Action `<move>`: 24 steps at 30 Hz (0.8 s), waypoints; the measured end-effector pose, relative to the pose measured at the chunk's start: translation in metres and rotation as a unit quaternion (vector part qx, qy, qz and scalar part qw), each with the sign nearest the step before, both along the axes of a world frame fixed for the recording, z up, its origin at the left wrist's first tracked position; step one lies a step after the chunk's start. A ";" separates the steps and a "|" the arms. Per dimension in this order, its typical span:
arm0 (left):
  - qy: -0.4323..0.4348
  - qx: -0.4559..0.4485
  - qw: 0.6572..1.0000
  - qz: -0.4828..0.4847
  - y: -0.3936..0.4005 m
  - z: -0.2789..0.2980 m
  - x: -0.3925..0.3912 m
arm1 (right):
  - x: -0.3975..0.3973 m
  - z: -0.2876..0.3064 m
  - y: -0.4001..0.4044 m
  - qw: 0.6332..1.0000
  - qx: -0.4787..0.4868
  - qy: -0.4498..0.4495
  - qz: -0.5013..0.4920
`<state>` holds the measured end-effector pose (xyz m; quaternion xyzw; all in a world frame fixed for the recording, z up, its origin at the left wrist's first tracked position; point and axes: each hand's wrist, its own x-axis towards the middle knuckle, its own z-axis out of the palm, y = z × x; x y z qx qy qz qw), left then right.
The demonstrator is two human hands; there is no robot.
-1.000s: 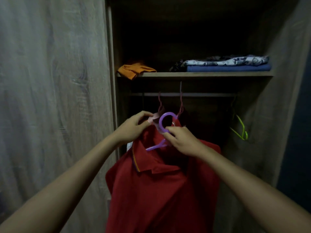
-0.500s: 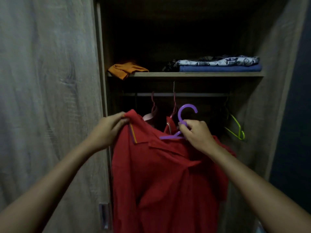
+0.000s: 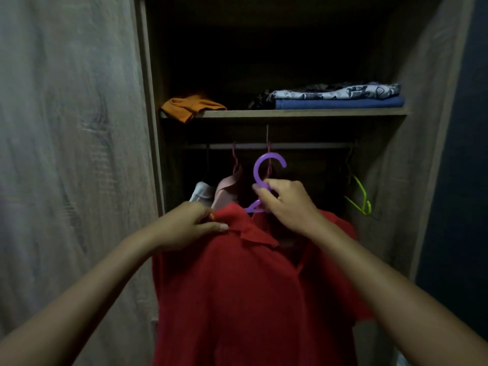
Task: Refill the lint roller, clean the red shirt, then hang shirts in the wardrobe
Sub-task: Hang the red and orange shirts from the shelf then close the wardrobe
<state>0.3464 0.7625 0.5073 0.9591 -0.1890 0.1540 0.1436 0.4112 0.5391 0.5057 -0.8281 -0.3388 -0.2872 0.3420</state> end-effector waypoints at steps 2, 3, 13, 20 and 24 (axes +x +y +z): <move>-0.031 0.017 0.999 -0.023 0.008 -0.002 0.003 | 0.003 0.009 -0.017 0.959 -0.008 0.219 0.181; -0.041 0.017 0.998 -0.034 0.013 -0.002 0.004 | 0.012 0.013 -0.029 0.915 0.018 0.326 0.237; -0.099 0.077 0.990 -0.059 0.023 -0.010 0.005 | 0.078 -0.063 -0.046 0.753 -0.335 0.564 0.039; -0.113 0.152 0.982 0.010 0.040 -0.008 0.006 | 0.068 -0.030 -0.058 0.924 -0.280 0.224 -0.130; -0.091 0.117 0.987 0.063 0.061 -0.015 0.013 | 0.037 -0.001 -0.071 0.968 -0.137 0.209 -0.034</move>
